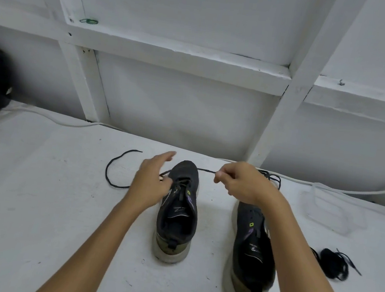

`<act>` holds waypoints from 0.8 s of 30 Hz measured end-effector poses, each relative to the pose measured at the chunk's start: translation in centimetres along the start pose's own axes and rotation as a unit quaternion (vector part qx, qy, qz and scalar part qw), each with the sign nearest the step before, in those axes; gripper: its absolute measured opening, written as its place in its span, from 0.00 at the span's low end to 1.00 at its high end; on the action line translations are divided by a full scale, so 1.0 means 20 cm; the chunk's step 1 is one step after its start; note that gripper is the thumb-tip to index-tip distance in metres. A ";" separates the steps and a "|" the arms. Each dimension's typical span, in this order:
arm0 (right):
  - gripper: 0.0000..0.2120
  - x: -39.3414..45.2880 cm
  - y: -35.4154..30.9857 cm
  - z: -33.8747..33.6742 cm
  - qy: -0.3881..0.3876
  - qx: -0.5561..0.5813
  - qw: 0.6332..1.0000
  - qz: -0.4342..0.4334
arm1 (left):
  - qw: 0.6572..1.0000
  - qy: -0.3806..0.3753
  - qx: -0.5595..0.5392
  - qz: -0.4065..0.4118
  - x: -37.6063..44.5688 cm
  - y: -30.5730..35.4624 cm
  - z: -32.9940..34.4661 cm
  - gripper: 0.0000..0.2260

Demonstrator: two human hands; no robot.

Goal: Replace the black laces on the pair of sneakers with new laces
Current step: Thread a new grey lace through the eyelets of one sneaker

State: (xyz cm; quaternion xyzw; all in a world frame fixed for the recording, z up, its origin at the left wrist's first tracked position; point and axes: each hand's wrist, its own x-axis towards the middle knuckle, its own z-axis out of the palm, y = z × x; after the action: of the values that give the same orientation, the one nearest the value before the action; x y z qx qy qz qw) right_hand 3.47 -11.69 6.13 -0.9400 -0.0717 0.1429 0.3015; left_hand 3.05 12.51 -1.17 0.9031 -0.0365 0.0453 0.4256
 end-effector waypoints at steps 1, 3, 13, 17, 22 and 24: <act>0.13 0.00 -0.02 0.01 -0.007 -0.004 1.000 -0.010 | 0.998 -0.031 -0.011 0.054 0.00 0.05 0.01 0.26; 0.13 0.02 -0.08 0.03 -0.018 -0.008 0.999 -0.027 | 0.990 -0.073 -0.054 0.108 0.01 0.15 0.02 0.19; 0.13 0.01 -0.05 0.02 -0.007 -0.005 1.000 -0.023 | 0.990 0.073 0.061 0.104 0.03 0.00 -0.05 0.10; 0.13 0.04 -0.11 0.06 -0.020 0.004 0.999 -0.040 | 0.978 -0.031 0.025 0.204 0.01 0.11 0.02 0.16; 0.13 0.03 -0.10 0.04 -0.008 0.006 0.999 -0.041 | 0.992 0.050 -0.029 0.108 0.02 0.12 -0.02 0.06; 0.13 0.01 -0.07 0.02 -0.002 0.008 1.000 -0.029 | 0.986 0.133 -0.097 -0.031 0.04 0.05 -0.10 0.07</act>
State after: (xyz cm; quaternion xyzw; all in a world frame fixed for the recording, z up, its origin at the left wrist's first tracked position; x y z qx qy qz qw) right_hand 3.55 -10.28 6.66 -0.9346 -0.0987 0.1366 0.3131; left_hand 3.71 13.33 0.94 0.8439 0.0439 0.1481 0.5138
